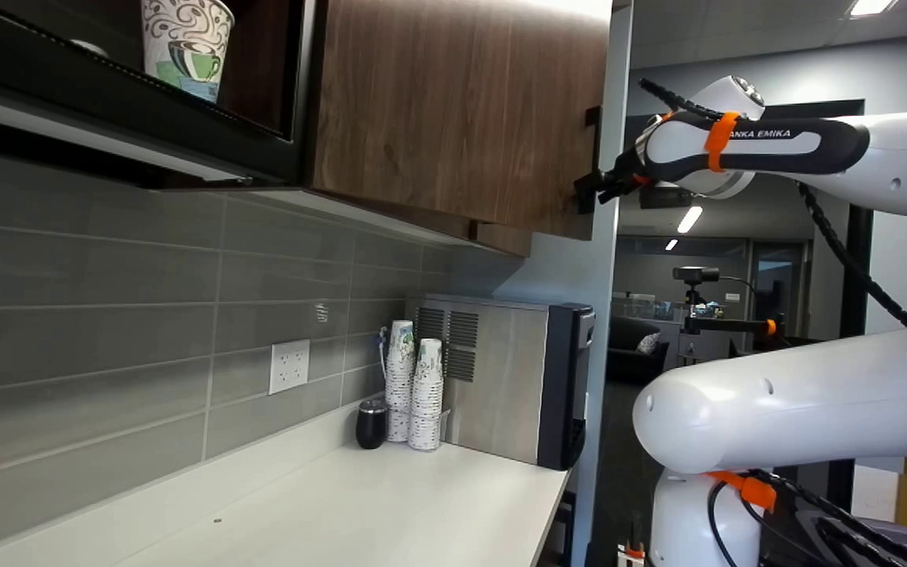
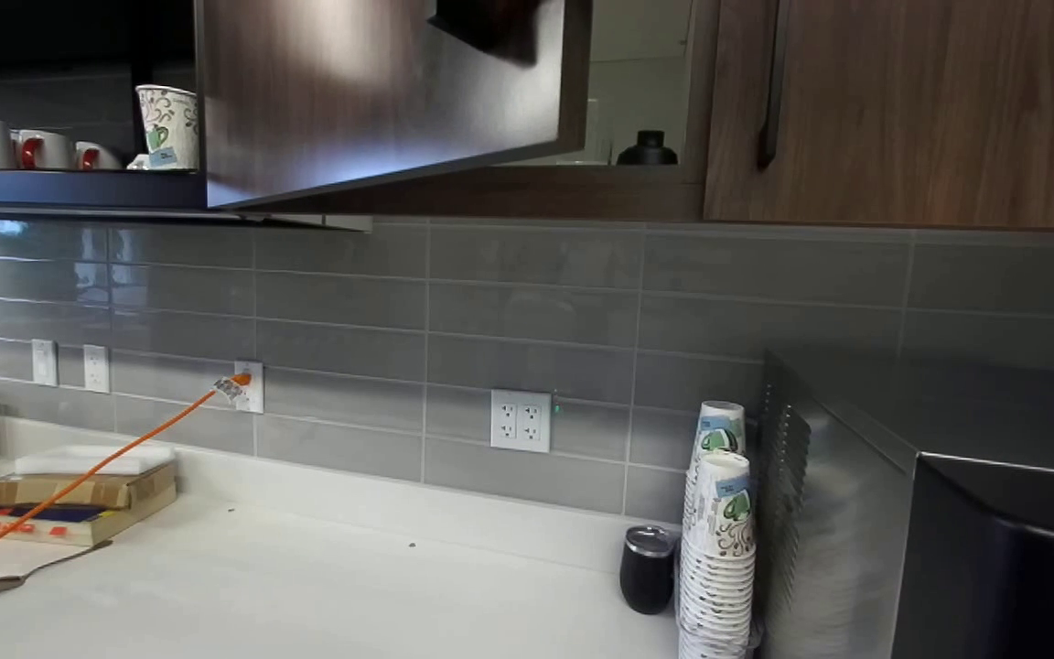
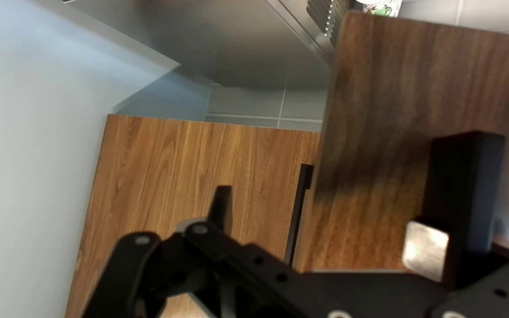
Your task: Open the left door of the top cabinet and then close it
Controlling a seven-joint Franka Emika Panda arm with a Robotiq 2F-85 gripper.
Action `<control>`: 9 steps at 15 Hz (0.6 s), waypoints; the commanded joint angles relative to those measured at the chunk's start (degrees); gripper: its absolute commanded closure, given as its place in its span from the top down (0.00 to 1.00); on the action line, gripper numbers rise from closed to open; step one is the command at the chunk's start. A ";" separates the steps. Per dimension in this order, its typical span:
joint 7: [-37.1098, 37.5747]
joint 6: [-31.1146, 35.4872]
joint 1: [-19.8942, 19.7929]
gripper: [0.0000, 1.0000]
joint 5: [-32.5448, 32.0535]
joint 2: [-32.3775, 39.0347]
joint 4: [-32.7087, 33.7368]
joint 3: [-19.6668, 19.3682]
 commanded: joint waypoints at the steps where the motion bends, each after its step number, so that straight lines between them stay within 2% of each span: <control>1: -1.16 -3.18 2.53 1.00 0.04 4.86 2.53 -1.96; 9: -0.38 -0.71 8.53 1.00 2.54 13.56 9.45 -3.51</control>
